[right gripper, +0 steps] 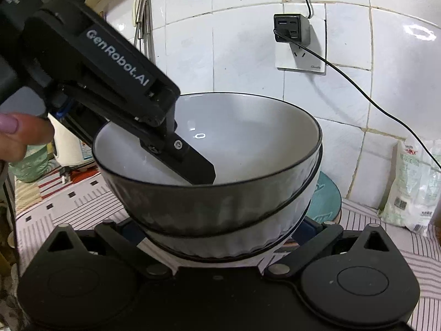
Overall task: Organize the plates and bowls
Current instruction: 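Lift the three nested bowls with both grippers and set them on the egg plate, then open both grippers and pull back from the bowl stack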
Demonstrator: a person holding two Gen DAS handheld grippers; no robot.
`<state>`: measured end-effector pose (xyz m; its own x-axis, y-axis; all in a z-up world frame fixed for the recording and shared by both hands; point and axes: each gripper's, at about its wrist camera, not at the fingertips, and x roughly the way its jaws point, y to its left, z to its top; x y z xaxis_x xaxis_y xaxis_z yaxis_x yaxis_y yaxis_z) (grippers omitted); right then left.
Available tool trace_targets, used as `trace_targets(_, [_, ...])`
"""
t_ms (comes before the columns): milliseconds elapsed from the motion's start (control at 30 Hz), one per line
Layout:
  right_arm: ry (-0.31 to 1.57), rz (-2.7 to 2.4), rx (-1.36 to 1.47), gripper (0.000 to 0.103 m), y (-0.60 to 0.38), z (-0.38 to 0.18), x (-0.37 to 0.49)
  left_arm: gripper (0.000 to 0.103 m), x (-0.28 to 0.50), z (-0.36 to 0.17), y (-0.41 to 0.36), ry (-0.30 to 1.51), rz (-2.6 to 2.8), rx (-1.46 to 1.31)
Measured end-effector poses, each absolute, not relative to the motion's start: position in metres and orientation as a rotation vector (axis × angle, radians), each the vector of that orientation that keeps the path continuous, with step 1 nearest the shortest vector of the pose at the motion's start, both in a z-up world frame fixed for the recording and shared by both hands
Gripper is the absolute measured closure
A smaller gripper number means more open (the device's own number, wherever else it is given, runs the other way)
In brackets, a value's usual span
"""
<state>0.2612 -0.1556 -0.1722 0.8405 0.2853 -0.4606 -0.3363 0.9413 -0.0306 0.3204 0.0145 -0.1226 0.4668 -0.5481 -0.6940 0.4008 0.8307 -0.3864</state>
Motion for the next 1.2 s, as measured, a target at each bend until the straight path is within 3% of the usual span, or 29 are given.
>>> trace_targets(633, [0.552, 0.254, -0.155, 0.0, -0.173, -0.195, 0.315, 0.058, 0.401, -0.147, -0.024, 0.962, -0.581, -0.15])
trace_targets(1200, [0.587, 0.219, -0.072, 0.0, -0.168, -0.204, 0.338, 0.057, 0.407, -0.16, -0.027, 0.881, -0.49, -0.184])
